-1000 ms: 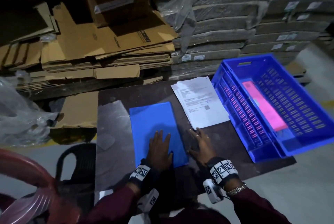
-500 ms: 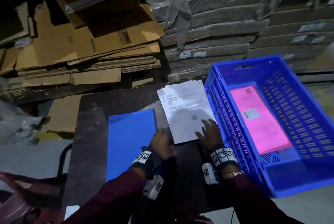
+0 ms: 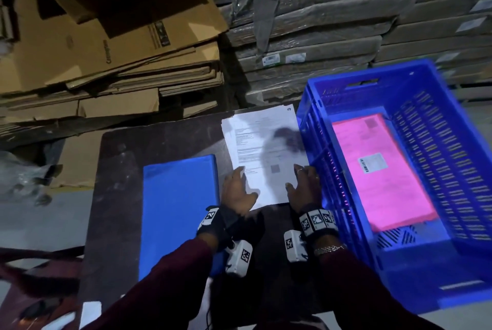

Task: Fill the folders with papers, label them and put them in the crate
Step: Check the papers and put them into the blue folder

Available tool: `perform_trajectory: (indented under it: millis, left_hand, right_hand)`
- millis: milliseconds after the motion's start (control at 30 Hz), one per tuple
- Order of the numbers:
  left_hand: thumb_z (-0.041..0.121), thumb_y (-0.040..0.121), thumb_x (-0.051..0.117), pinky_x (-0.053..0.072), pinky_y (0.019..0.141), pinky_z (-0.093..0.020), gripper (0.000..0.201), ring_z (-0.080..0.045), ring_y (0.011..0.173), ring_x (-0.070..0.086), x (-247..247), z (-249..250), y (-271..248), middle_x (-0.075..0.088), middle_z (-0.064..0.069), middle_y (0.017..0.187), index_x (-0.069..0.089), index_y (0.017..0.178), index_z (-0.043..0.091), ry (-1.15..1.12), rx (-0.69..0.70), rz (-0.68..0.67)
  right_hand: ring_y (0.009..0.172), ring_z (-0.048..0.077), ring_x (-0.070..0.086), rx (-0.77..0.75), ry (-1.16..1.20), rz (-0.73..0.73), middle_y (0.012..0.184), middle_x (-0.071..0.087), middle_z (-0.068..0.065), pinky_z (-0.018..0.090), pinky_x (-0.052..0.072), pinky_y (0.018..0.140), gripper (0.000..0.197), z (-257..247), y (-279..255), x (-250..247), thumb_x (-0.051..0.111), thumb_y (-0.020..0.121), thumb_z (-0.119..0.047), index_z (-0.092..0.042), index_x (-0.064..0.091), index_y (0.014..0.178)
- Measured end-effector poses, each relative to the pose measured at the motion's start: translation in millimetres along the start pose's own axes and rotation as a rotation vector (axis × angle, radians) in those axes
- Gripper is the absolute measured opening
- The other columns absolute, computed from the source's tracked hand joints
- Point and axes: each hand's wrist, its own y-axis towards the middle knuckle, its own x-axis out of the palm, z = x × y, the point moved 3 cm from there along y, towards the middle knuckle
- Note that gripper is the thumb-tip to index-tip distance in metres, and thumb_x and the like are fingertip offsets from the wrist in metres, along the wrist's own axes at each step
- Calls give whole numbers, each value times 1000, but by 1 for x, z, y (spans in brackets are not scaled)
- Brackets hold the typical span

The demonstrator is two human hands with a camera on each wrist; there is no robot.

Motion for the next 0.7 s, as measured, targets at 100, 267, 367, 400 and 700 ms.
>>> perform_trajectory:
  millis: [100,267,367,400,700]
  left_hand:
    - [14,72,76,47,97,-23,66,-16,119,52,-2,-6,0,46,-4,133,45,129,24,-125,2,82]
    - [10,69,75,44,69,-13,54,-11,89,60,-14,-14,-1,60,2,106,53,117,22,-243,-77,211]
    - [3,71,76,51,76,-28,53,-16,80,61,-16,-18,1,62,-1,92,49,115,14,-387,-151,213]
    - [1,72,76,53,78,-31,54,-16,77,61,-16,-23,3,61,0,89,48,116,13,-408,-178,203]
    - [8,65,78,57,87,-39,58,-15,92,67,-7,-41,-5,69,6,101,55,115,24,-414,-188,5]
  right_hand:
    - [118,35,54,10,166,49,128,49,14,48,47,97,59,5,0,-2,74,79,-7,-11,54,134]
    - [90,23,57,80,375,113,97,51,-3,40,50,86,59,2,-3,-11,66,80,1,-17,52,134]
    - [80,19,54,165,555,74,89,50,-3,37,53,80,52,3,-3,-8,59,82,6,-12,54,131]
    - [76,18,53,200,617,56,85,50,-2,34,51,75,54,3,-4,-7,56,81,8,-11,55,132]
    - [94,18,66,116,712,-104,108,69,6,29,55,79,33,-5,-14,-22,56,88,5,-9,60,118]
